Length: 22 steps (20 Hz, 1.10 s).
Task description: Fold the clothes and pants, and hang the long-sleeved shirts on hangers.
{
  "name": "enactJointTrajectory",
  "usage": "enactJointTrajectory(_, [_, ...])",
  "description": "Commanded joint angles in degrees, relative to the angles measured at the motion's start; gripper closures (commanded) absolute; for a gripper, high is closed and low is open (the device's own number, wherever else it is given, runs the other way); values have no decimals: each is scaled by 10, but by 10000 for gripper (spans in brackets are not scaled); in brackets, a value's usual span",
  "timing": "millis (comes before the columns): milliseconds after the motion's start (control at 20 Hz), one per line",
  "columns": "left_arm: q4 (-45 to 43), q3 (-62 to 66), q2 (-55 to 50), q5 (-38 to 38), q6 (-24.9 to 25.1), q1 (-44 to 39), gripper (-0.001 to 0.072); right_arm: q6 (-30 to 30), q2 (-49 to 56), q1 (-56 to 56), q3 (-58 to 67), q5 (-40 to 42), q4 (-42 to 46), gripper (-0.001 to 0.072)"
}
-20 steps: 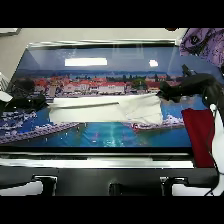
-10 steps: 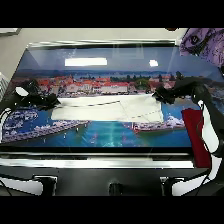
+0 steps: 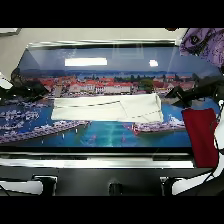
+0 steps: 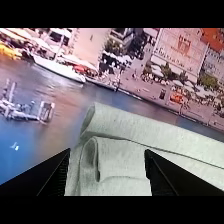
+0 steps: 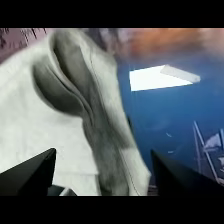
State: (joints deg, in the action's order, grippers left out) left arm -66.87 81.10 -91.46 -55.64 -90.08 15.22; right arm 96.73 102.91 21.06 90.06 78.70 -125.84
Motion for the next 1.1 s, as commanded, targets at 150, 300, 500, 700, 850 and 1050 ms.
enactJointTrajectory(150, [-7, 10, 10, -9, 0, 5, 165, 47, 76, -16, 3, 27, -49, 53])
enactJointTrajectory(300, [-7, 10, 10, -12, 0, 2, 165, 46, 100, -47, 3, 18, -49, 82])
enactJointTrajectory(500, [-6, 10, 9, -13, 0, -10, 165, 47, 94, -92, 3, 15, -49, 575])
enactJointTrajectory(700, [35, 10, -1, -11, 0, -63, 358, -34, 16, -98, 3, 7, -12, 681])
enactJointTrajectory(850, [90, 10, -28, 0, 0, -144, 688, -96, -78, -98, 4, 24, 60, 681])
enactJointTrajectory(1050, [191, 10, -86, 46, 0, -280, 689, -131, -175, -98, 16, 61, 136, 681])
